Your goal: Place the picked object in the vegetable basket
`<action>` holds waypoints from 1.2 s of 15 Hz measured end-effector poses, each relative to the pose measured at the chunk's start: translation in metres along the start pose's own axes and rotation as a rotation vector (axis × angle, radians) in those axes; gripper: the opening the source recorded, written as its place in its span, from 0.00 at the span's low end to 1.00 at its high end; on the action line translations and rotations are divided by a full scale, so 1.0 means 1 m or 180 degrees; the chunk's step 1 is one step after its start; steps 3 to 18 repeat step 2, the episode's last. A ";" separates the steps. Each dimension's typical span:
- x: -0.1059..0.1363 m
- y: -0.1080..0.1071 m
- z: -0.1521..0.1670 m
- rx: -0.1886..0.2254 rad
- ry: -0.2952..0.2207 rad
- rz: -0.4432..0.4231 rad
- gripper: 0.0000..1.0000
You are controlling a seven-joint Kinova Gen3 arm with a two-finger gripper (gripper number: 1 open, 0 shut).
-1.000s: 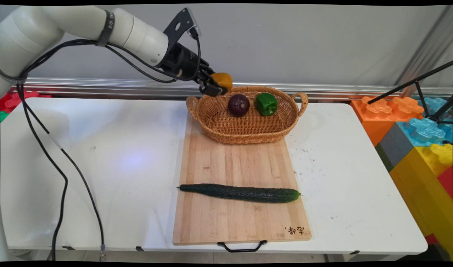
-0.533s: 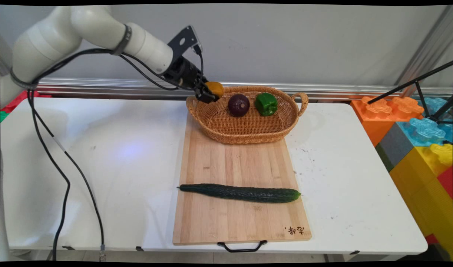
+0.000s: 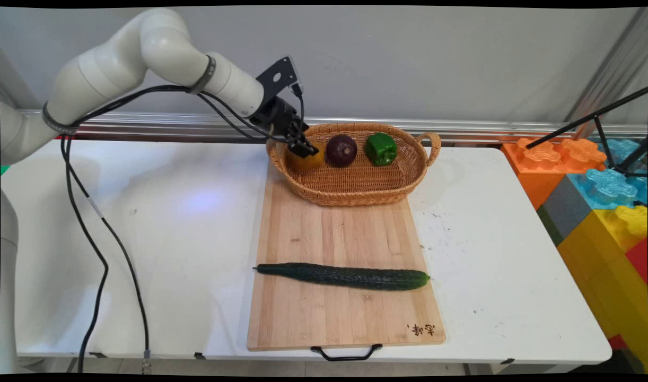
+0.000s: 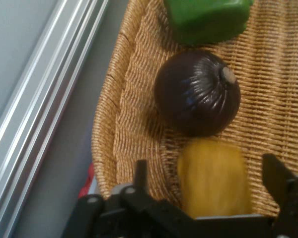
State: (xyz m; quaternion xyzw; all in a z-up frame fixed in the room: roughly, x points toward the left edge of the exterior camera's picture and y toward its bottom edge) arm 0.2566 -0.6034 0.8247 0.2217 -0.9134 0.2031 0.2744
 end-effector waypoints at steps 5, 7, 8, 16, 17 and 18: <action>0.000 0.001 0.004 -0.0011 -0.0004 0.0009 1.00; 0.000 0.001 0.004 -0.0011 -0.0004 0.0009 1.00; 0.000 0.001 0.004 -0.0011 -0.0004 0.0009 1.00; 0.000 0.001 0.004 -0.0011 -0.0004 0.0009 1.00; 0.000 0.001 0.004 -0.0011 -0.0004 0.0009 1.00; 0.000 0.001 0.004 -0.0011 -0.0004 0.0009 1.00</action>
